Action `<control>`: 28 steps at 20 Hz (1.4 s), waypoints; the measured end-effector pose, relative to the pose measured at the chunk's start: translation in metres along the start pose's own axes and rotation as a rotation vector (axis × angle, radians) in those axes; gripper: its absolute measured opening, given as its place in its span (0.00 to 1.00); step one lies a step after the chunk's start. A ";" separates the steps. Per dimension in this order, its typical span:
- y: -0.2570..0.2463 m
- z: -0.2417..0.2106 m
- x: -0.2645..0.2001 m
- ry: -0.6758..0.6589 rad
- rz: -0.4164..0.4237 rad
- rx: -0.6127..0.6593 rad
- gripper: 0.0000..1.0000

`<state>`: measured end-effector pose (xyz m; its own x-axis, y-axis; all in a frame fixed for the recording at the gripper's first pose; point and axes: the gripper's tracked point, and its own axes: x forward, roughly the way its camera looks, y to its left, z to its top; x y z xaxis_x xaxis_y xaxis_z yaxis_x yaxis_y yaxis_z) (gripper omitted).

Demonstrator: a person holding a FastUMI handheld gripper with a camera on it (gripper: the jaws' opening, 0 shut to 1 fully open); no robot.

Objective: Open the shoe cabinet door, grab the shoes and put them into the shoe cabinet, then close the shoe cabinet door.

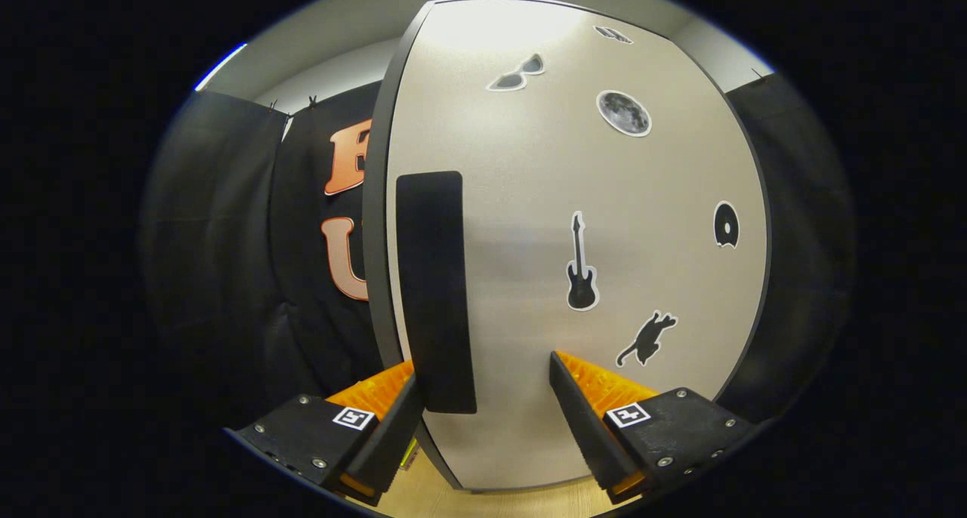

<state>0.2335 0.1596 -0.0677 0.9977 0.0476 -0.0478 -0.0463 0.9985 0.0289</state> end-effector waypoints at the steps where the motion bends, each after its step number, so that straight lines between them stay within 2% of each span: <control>1: -0.001 0.000 -0.001 -0.003 -0.002 -0.005 0.96; 8: 0.003 0.007 -0.019 -0.001 -0.014 -0.010 0.96; 13: -0.011 0.018 -0.078 -0.003 -0.044 -0.028 0.95; 21: -0.069 0.044 -0.197 -0.026 -0.120 -0.004 0.95; 28: -0.102 0.048 -0.289 -0.032 -0.136 -0.010 0.95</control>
<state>-0.0480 0.0430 -0.0087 0.9958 -0.0891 -0.0192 0.0894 0.9959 0.0142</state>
